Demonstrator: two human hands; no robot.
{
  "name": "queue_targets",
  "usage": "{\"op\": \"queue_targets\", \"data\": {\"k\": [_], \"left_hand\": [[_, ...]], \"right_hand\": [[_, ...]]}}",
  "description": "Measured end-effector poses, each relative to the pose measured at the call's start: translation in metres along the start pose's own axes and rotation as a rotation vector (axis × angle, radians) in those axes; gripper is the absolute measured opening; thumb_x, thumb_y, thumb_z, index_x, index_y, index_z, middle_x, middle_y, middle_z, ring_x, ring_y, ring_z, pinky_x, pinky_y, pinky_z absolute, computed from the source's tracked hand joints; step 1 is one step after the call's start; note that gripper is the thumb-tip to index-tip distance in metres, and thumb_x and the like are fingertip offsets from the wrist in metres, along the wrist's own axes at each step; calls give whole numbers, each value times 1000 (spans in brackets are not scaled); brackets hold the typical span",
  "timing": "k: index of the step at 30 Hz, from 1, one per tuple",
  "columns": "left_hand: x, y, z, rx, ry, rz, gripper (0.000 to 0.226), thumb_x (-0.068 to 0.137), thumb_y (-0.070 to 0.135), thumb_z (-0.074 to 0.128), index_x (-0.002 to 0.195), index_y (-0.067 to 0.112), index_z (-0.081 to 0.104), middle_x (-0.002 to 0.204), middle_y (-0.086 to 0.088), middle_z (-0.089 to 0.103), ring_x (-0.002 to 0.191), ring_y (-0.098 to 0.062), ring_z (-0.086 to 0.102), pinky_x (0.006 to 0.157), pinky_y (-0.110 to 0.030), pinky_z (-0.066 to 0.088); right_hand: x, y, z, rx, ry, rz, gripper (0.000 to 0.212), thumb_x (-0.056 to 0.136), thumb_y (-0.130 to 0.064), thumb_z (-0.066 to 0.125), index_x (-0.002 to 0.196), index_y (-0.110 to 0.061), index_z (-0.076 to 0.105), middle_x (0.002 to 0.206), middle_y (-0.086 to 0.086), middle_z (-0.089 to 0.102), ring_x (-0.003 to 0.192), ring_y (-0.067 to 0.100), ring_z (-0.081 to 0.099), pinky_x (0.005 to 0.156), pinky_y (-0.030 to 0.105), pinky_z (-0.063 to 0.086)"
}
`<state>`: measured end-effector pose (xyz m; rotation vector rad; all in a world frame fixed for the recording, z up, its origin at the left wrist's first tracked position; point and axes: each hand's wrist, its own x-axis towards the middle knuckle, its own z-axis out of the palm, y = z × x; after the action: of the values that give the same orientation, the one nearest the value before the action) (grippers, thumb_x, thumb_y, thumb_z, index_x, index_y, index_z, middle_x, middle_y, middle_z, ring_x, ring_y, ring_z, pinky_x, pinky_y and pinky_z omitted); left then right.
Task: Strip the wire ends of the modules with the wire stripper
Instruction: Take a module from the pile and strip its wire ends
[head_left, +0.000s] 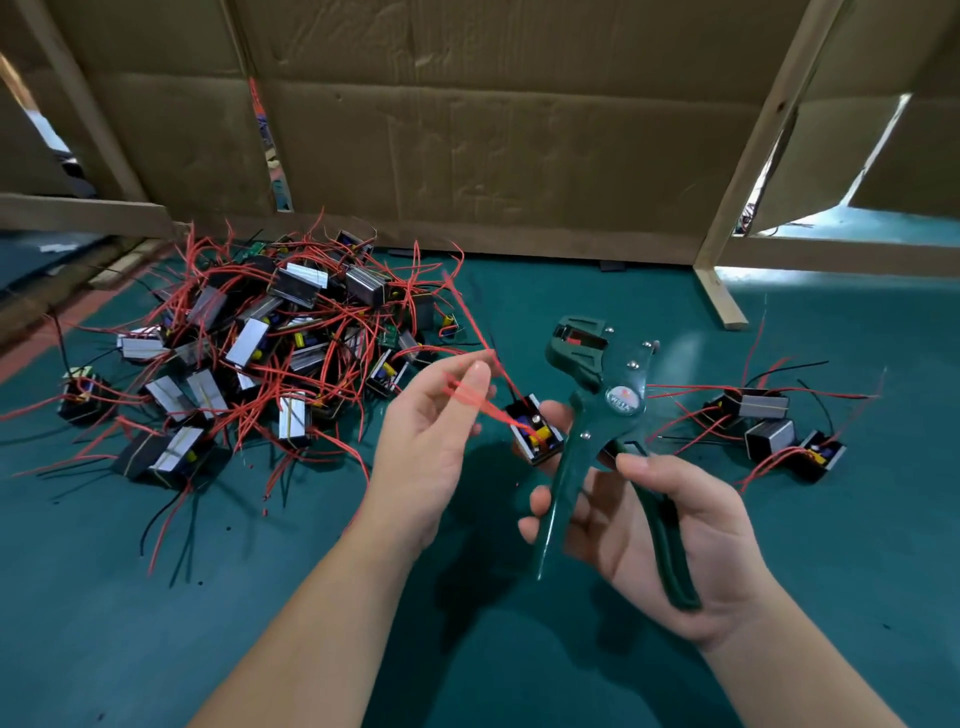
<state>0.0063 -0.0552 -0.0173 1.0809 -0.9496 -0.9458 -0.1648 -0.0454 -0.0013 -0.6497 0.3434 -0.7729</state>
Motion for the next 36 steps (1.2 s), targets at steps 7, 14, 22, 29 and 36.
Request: {"op": "queue_targets", "data": {"k": [7,14,22,29,36], "left_hand": [[-1,4,0,-175,11,23,14,82,23,63,77,24,76,83,0,74,83,-12,69,74,-18,51],[-2,10,-1,-313,82,73,15,78,29,64,77,22,77,82,4,73,66,-7,66,70,-21,54],[1,18,-3,-409,160,-37,35,92,1,51,75,18,77,77,3,72,47,-4,53,47,-16,44],[-8,20,-7,31,-43,45,20,86,7,63,75,17,76,62,3,66,39,0,36,40,-12,29],[-16,21,-2,183,-186,71,25,81,-1,68,67,18,76,62,-1,70,61,-6,63,63,-15,50]], "right_hand": [[2,11,7,-41,-32,46,77,57,-12,83,127,1,55,90,23,60,77,37,65,76,53,52],[2,16,7,-86,-13,108,65,60,-5,70,124,1,57,87,20,63,75,38,63,75,54,52],[1,22,3,-174,18,119,58,62,-6,66,121,-2,60,93,22,58,77,39,61,76,56,51],[-3,9,4,-117,-52,-89,64,67,-8,75,125,6,53,101,27,60,81,41,62,76,56,50],[-5,0,4,-203,-48,-157,67,67,-17,81,125,4,54,103,27,57,82,41,61,78,57,50]]}}
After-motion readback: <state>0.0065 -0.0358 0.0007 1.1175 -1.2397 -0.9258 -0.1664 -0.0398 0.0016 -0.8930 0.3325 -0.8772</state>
